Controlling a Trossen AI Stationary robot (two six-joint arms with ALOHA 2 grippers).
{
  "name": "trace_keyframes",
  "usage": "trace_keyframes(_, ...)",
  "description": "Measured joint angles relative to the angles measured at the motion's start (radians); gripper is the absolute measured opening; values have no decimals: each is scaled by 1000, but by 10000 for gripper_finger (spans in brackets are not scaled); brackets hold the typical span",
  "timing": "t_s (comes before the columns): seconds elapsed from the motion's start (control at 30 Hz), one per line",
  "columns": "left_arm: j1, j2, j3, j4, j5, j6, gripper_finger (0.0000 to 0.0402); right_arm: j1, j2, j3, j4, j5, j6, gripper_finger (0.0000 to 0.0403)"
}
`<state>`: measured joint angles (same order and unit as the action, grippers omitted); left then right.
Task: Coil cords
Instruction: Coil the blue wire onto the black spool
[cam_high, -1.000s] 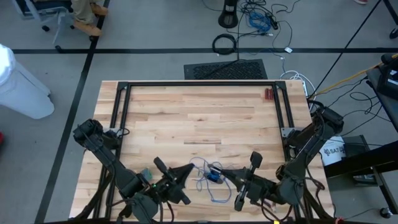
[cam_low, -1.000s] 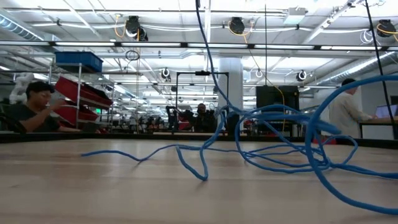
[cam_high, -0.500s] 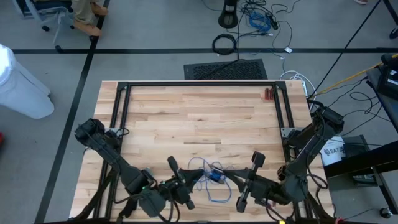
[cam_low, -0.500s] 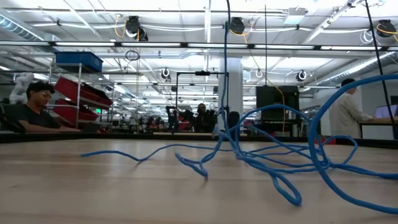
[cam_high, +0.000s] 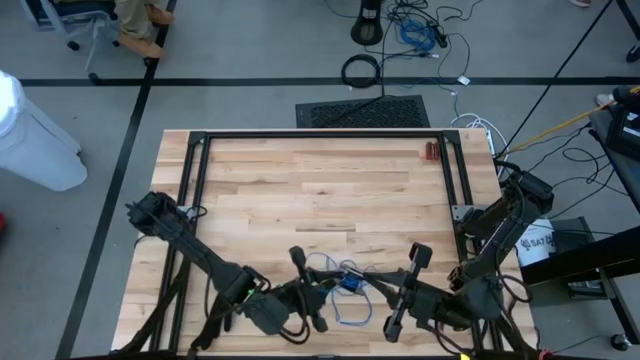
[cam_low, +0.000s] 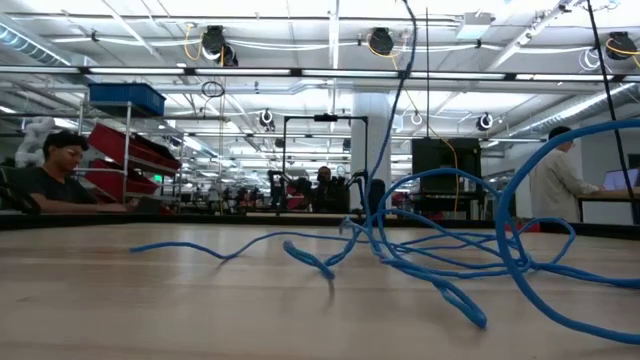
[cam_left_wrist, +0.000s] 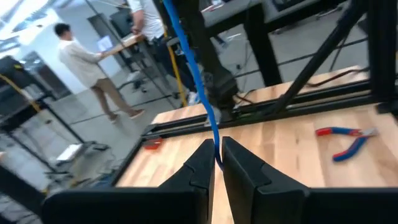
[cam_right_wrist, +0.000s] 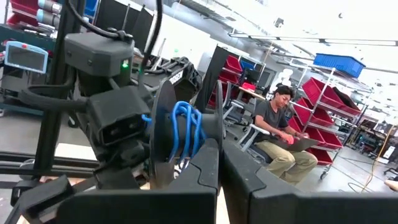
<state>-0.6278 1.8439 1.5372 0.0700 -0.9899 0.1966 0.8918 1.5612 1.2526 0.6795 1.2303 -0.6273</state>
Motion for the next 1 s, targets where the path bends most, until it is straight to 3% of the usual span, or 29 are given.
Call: trace_keyframes(1.0,12,0,0,21,77,-86,37,0,-4,0,81,23,-61,0)
